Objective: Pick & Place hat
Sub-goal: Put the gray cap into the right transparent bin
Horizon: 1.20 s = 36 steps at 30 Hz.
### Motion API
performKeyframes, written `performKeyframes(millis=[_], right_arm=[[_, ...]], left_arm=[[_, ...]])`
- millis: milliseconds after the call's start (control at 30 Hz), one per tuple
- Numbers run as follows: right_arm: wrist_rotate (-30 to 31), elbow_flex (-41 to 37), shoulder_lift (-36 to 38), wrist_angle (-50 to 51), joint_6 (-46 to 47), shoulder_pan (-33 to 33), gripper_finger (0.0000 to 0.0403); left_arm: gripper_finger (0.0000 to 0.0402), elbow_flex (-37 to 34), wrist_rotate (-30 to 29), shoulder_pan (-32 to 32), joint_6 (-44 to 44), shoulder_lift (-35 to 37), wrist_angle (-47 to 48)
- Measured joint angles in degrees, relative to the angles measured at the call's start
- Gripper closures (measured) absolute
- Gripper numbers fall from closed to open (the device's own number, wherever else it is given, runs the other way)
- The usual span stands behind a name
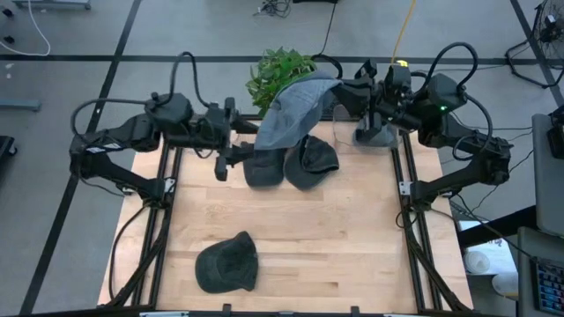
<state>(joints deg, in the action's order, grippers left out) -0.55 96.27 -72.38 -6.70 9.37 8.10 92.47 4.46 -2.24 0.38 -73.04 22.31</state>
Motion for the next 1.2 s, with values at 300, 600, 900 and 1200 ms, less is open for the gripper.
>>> performKeyframes(millis=[300, 600, 900, 1200], right_arm=[[-1.3, 0.0, 0.0, -0.2, 0.0, 0.2, 0.0403], [-1.5, 0.0, 0.0, -0.4, 0.0, 0.2, 0.0403], [-2.7, 0.0, 0.0, 0.5, 0.4, 0.1, 0.0403], [-3.2, 0.0, 0.4, 2.7, 0.4, -0.3, 0.039]], left_arm=[[0.0167, 0.0, -4.5, 1.3, 1.3, -4.2, -6.8], [0.0179, 0.0, -3.0, 1.3, 1.1, -6.7, -13.0], [0.0352, 0.0, 0.4, 0.9, -2.0, -6.6, -12.6], [0.0392, 0.0, 5.1, 0.3, -5.0, -3.2, -11.6]])
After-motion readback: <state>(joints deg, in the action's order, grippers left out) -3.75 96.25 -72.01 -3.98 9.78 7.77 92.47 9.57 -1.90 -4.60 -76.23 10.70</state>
